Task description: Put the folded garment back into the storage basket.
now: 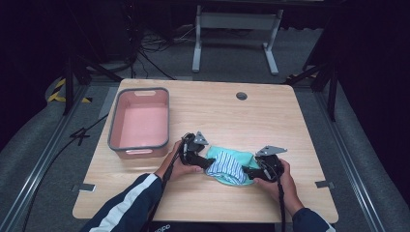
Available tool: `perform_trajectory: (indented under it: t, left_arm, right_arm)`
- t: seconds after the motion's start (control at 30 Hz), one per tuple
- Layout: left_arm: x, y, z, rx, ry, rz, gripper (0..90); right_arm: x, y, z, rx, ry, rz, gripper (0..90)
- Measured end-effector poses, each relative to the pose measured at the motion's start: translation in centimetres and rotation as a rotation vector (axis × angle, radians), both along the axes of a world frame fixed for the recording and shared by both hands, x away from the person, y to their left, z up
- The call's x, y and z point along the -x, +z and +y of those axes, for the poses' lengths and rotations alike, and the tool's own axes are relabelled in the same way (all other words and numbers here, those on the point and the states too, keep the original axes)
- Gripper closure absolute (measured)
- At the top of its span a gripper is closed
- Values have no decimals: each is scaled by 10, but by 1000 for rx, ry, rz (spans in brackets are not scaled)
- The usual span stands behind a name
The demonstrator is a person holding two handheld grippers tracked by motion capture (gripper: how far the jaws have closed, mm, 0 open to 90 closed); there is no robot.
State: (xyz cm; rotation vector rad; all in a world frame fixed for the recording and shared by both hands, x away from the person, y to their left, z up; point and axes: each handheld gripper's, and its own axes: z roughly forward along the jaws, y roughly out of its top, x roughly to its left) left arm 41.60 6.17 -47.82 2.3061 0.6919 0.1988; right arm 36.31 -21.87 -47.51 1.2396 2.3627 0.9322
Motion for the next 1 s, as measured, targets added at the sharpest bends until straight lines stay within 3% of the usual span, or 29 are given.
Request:
perform_trajectory:
  t: [0.13, 0.17, 0.3, 0.43, 0.53, 0.6, 0.7, 1.0]
  left_arm:
    - [6, 1, -3, 7, -11, 2, 311]
    - [8, 2, -4, 2, -14, 1, 349]
    - [11, 3, -4, 6, -37, 7, 496]
    - [13, 2, -4, 27, -56, 9, 561]
    - [15, 2, -6, 30, -77, 21, 684]
    - [17, 3, -8, 28, -87, 13, 750]
    - [20, 3, -10, 11, -95, -13, 780]
    - [23, 5, -15, 10, -110, -15, 822]
  right_arm:
    - [2, 0, 0, 1, -14, -2, 336]
    - [3, 1, 0, 3, 6, 5, 413]
    - [5, 3, 2, 1, 17, 15, 514]
    - [7, 4, 3, -6, 21, 13, 616]
    - [8, 4, 3, -12, 43, 13, 697]
    - [9, 2, 4, -14, 68, -16, 748]
    - [11, 2, 5, -1, 82, -35, 778]
    - [14, 5, 0, 22, 99, -47, 836]
